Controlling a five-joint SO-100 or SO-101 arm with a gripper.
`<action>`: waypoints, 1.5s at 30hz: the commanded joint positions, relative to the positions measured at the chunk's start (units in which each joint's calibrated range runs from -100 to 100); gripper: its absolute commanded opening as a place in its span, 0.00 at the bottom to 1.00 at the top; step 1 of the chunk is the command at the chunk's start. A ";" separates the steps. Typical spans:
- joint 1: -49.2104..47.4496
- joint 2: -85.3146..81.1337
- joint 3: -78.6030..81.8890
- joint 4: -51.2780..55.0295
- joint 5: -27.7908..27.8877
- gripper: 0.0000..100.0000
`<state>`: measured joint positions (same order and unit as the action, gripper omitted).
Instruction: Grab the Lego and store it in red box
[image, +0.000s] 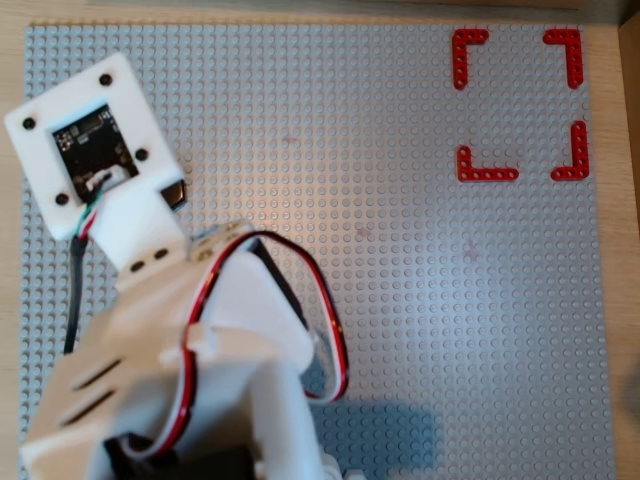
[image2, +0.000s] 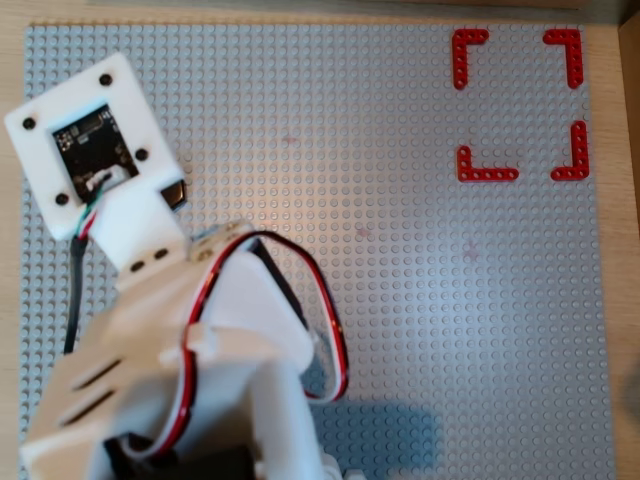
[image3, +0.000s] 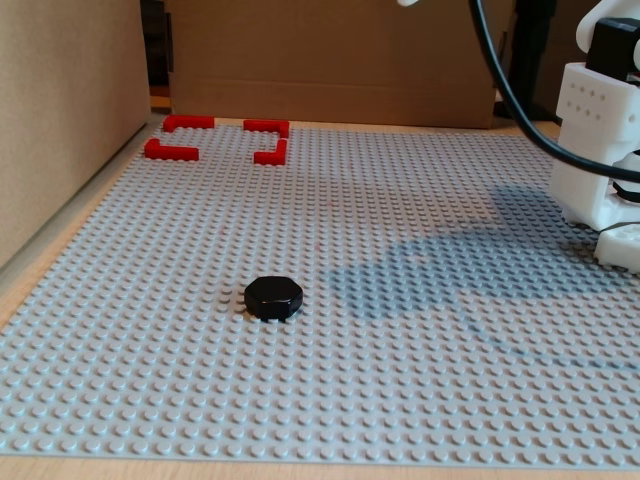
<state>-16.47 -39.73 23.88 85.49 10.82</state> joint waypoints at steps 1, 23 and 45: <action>-0.99 5.41 -0.34 -3.21 0.91 0.09; -2.10 36.00 -1.15 -23.74 1.48 0.16; -7.98 40.75 -2.61 -27.33 1.64 0.23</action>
<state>-23.16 1.35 23.88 58.81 12.09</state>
